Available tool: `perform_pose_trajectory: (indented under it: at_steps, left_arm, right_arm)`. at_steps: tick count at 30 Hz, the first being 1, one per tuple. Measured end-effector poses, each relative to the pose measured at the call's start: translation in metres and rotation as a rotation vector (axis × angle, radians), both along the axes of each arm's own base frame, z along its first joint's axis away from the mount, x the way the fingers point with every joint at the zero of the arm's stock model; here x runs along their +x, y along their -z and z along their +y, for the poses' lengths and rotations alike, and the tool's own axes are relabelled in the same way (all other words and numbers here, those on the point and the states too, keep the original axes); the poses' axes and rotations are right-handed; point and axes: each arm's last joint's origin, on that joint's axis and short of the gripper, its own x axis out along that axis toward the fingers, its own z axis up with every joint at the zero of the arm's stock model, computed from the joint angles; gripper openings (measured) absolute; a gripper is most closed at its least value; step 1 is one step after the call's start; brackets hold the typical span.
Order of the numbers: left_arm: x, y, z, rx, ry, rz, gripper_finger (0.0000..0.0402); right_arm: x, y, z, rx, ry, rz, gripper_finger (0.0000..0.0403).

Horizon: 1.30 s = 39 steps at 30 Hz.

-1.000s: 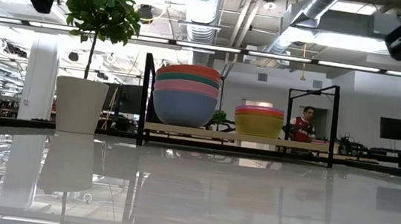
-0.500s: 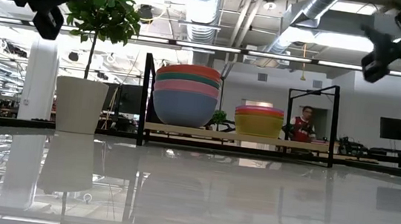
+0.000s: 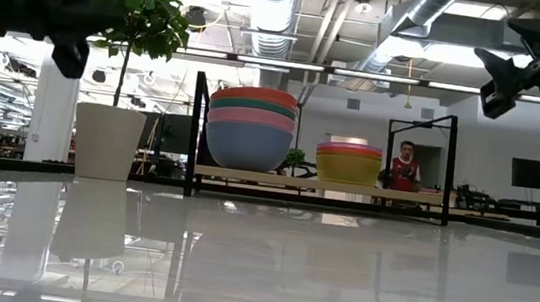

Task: Place and stack bowls onto a shelf
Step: Return to Home Position

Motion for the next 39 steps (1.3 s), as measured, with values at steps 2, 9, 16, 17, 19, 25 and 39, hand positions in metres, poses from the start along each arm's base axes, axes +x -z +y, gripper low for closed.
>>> perform_pose_trajectory:
  at_steps: [2,9,16,17,19,25,39]
  left_arm:
    - [0.001,0.003,0.0,-0.006,-0.007,0.034,0.0]
    - [0.0,0.005,0.002,-0.005,-0.06,0.048,0.0]
    - [0.0,0.006,0.003,0.032,-0.119,0.073,0.0]
    - [0.0,0.007,0.003,0.034,-0.119,0.081,0.0]
    - [0.0,0.009,0.003,0.038,-0.119,0.1,0.0]
    - [0.001,0.011,0.003,0.045,-0.117,0.126,0.0]
    - [0.001,0.011,0.003,0.045,-0.114,0.125,0.0]
  right_arm:
    - [-0.001,0.0,-0.002,-0.015,0.016,-0.002,0.0242]
    - [-0.001,0.013,-0.01,-0.06,0.109,0.071,0.0242]
    - [-0.001,0.023,-0.013,-0.131,0.143,0.147,0.0242]
    - [-0.001,0.023,-0.013,-0.139,0.146,0.146,0.0242]
    - [-0.001,0.024,-0.013,-0.145,0.147,0.147,0.0242]
    - [0.0,0.024,-0.011,-0.134,0.124,0.151,0.0242]
    - [0.009,0.024,-0.002,-0.114,0.255,0.149,0.0242]
